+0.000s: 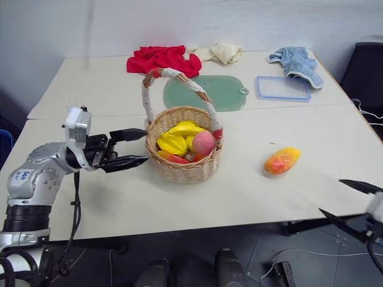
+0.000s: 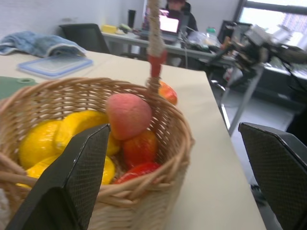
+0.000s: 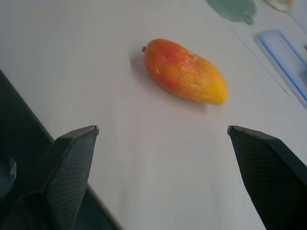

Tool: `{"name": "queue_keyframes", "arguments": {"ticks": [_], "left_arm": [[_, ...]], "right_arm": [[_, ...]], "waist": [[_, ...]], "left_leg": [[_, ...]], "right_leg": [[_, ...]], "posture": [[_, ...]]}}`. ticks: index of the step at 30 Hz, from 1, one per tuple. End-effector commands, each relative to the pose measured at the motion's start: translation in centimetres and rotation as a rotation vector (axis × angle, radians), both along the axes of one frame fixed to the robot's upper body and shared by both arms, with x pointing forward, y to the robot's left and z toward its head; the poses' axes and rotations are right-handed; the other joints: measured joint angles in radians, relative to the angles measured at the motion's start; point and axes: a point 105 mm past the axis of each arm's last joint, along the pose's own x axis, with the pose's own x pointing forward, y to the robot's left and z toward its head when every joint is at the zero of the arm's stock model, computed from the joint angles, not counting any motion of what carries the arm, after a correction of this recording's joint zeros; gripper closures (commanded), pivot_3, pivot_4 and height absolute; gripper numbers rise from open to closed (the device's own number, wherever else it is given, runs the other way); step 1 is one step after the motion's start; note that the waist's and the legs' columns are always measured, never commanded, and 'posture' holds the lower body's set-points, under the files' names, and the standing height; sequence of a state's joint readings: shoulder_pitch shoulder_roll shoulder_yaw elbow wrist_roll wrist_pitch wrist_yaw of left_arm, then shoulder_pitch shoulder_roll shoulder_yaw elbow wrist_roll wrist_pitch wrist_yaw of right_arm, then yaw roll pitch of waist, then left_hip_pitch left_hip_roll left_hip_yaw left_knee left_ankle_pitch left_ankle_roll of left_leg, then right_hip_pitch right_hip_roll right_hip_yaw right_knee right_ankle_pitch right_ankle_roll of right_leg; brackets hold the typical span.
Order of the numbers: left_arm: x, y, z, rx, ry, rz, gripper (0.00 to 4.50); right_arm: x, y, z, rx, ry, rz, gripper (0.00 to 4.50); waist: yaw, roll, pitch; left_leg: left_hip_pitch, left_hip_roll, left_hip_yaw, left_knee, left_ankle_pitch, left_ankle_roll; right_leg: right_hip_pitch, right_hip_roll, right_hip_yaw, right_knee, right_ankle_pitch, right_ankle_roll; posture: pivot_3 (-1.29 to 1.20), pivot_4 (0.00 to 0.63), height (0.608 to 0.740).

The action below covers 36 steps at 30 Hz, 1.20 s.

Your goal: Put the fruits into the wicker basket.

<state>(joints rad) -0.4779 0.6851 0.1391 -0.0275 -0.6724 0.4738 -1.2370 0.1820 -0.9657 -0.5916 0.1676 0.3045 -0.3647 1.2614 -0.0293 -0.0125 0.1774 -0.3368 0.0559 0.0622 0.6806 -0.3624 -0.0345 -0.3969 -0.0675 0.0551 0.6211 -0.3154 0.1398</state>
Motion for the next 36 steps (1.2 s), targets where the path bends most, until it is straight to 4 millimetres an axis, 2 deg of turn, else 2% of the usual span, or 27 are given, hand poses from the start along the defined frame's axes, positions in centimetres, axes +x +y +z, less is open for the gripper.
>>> {"name": "queue_keyframes", "arguments": {"ticks": [1,5,7,14,21,30,33,36], "left_arm": [[-1.1,-1.0,1.0,0.025,-0.104,-0.046,0.00],[-2.0,-1.6,1.1,0.002,-0.113,-0.037,0.00],[-2.2,-1.7,1.0,-0.006,-0.108,-0.022,0.00],[-2.5,-1.6,0.8,-0.030,-0.097,0.040,0.00],[-2.6,-1.4,1.3,-0.050,-0.105,0.072,0.00],[-2.5,-1.5,1.3,-0.057,-0.104,0.088,0.00],[-2.5,-1.4,1.4,-0.057,-0.104,0.089,0.00],[-2.5,-1.2,1.2,-0.053,-0.098,0.094,0.00]], "right_arm": [[2.2,0.1,0.1,-0.116,0.050,0.094,0.04],[5.2,1.8,-0.1,-0.319,0.095,0.268,0.04],[6.2,2.0,-0.2,-0.403,0.104,0.315,0.04],[11.0,3.5,1.0,-0.516,0.011,0.321,0.04],[11.9,4.2,-1.0,-0.546,0.129,0.349,0.04],[13.5,6.2,-1.3,-0.540,0.123,0.370,0.04],[13.3,5.9,-0.9,-0.522,0.155,0.369,0.62],[12.4,5.1,0.0,-0.496,0.213,0.369,1.56]], "waist": [[0.003,0.001,0.000],[0.000,0.001,0.001],[-0.003,0.002,0.001],[-0.007,0.003,0.002],[-0.010,0.004,0.002],[-0.034,0.004,0.003],[-0.039,0.004,0.003],[-0.040,0.004,0.003]], "left_leg": [[0.000,0.000,0.001,0.000,0.000,0.000],[0.000,0.001,0.002,0.001,0.000,0.001],[0.001,0.001,0.003,0.001,0.000,0.001],[0.002,0.003,0.006,0.002,0.000,0.000],[0.001,0.004,0.007,0.002,-0.001,0.000],[0.001,0.006,0.007,0.002,-0.001,0.000],[0.001,0.007,0.007,0.002,-0.001,-0.001],[0.001,0.007,0.007,0.002,-0.001,-0.001]], "right_leg": [[0.000,0.000,0.001,0.000,0.000,0.000],[0.000,0.000,0.002,0.000,0.000,0.000],[0.000,0.000,0.003,0.000,0.000,0.001],[-0.002,0.000,0.003,0.001,0.000,0.000],[-0.002,0.000,0.003,0.001,0.000,0.000],[-0.002,0.002,0.002,0.004,0.000,0.000],[-0.002,0.003,0.002,0.004,0.000,0.000],[-0.002,0.003,0.002,0.004,0.000,0.000]], "posture": [[0.00,0.150,0.740],[0.00,0.150,0.740],[0.00,0.150,0.740],[0.00,0.150,0.740],[0.00,0.150,0.740],[0.00,0.150,0.740],[0.00,0.150,0.740],[0.00,0.150,0.740]]}}
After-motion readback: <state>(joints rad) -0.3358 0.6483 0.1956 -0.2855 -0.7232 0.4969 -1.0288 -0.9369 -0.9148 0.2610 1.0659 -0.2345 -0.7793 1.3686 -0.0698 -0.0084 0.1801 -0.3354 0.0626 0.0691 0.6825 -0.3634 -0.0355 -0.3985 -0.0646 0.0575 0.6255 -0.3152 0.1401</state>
